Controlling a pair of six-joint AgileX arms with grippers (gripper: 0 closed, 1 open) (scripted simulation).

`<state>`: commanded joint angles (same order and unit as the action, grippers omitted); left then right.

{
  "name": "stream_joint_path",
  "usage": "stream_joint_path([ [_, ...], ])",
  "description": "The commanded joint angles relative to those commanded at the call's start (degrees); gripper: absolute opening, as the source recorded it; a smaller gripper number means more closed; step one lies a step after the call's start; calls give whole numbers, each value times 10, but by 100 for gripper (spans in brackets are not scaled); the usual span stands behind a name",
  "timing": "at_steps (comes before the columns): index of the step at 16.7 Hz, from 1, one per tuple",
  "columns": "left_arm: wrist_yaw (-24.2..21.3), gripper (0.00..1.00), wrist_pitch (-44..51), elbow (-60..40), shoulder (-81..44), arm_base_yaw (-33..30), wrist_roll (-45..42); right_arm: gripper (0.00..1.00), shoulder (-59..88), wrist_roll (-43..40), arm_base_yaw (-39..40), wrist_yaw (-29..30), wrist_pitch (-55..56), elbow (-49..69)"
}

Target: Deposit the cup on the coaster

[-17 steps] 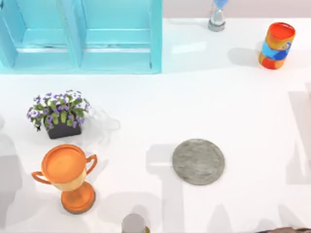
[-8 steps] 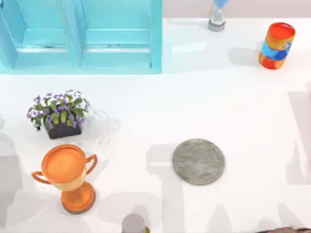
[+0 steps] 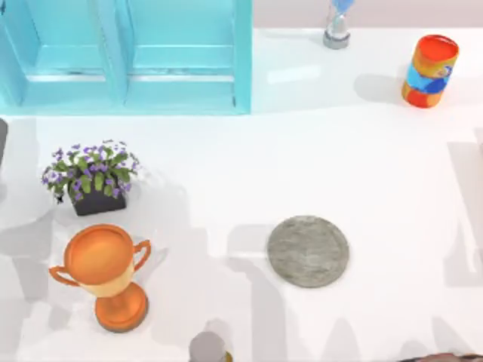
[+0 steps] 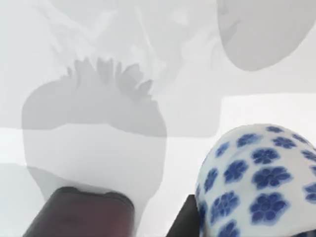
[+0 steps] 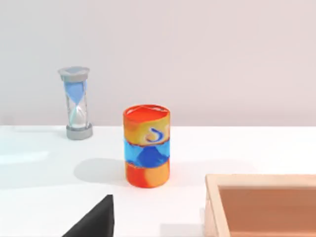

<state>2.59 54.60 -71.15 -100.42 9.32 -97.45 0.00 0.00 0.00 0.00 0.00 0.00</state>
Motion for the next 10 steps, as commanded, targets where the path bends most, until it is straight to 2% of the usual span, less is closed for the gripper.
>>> stream_joint_path([
  [4,25,0,51,-149,-30,-158,246,100,0,0,0,0,0,0],
  [10,39,0,137,-373,-148,-404,740,100,0,0,0,0,0,0],
])
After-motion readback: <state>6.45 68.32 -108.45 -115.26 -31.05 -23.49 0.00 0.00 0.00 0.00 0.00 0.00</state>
